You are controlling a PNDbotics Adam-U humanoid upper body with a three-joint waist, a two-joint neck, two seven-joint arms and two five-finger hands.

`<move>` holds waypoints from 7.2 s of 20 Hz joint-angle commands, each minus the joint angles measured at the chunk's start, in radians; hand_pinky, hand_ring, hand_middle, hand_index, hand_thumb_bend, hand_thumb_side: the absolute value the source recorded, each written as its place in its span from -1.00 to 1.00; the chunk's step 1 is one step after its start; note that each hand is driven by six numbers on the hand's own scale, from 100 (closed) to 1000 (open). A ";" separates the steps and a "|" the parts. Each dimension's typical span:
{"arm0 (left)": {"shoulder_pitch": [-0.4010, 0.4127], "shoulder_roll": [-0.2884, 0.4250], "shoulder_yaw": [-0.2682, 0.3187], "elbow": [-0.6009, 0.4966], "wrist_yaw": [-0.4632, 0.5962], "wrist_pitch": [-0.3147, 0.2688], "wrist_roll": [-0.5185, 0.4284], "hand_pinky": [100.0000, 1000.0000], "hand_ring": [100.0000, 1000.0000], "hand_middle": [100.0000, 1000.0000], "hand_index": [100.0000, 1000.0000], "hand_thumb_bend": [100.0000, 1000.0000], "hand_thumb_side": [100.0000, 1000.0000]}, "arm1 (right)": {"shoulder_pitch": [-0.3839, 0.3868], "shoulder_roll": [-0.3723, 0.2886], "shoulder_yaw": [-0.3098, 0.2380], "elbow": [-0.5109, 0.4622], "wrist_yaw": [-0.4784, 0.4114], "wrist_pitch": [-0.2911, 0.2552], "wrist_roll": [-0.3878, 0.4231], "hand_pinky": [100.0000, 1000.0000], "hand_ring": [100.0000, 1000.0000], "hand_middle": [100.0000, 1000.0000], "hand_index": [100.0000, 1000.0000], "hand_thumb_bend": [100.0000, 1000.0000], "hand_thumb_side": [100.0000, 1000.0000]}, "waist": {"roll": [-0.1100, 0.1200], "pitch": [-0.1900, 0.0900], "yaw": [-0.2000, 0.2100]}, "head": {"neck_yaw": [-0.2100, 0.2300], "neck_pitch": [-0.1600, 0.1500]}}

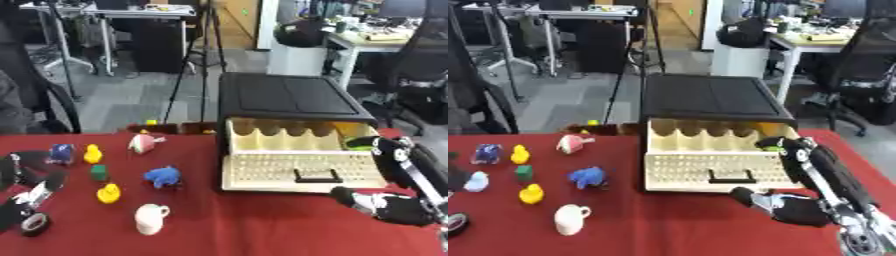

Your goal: Pick up objects from table and place into drawer.

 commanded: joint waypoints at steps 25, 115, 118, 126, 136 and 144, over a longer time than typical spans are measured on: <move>-0.321 -0.005 -0.219 0.370 -0.384 -0.046 -0.332 0.07 -0.02 0.16 0.56 0.65 -0.19 | -0.006 0.007 -0.010 -0.021 -0.017 0.004 -0.002 -1.00 -1.00 -0.84 0.50 0.56 0.56 | 0.003 -0.010 -0.036 | 0.010 0.010; -0.701 -0.125 -0.172 0.503 -0.537 -0.072 -0.281 -0.36 -0.60 -0.43 -0.04 -0.22 -0.54 | -0.073 0.014 0.038 -0.022 -0.030 -0.012 0.042 -1.00 -1.00 -0.85 0.50 0.56 0.56 | 0.028 0.021 -0.149 | 0.048 -0.014; -0.703 -0.129 -0.174 0.513 -0.537 -0.078 -0.265 -0.36 -0.60 -0.43 -0.04 -0.22 -0.54 | -0.075 0.015 0.038 -0.022 -0.030 -0.012 0.043 -1.00 -1.00 -0.85 0.50 0.56 0.55 | 0.030 0.025 -0.156 | 0.047 -0.016; -0.693 -0.112 -0.172 0.516 -0.536 -0.085 -0.274 -0.30 -0.54 -0.36 0.03 -0.11 -0.47 | -0.072 0.013 0.035 -0.019 -0.029 -0.011 0.041 -1.00 -1.00 -0.85 0.50 0.57 0.55 | 0.033 0.022 -0.150 | 0.042 -0.022; -0.651 -0.086 -0.190 0.571 -0.639 -0.153 -0.419 -0.04 -0.12 -0.05 0.36 0.31 -0.30 | -0.064 0.014 0.035 -0.014 -0.028 -0.012 0.043 -1.00 -1.00 -0.85 0.50 0.57 0.55 | 0.035 0.017 -0.142 | 0.029 -0.019; -0.617 -0.135 -0.191 0.642 -0.745 -0.136 -0.416 -0.10 -0.14 -0.04 0.36 0.41 -0.21 | -0.063 0.021 0.037 -0.012 -0.028 -0.015 0.046 -1.00 -1.00 -0.85 0.50 0.58 0.54 | 0.031 0.021 -0.150 | 0.026 -0.015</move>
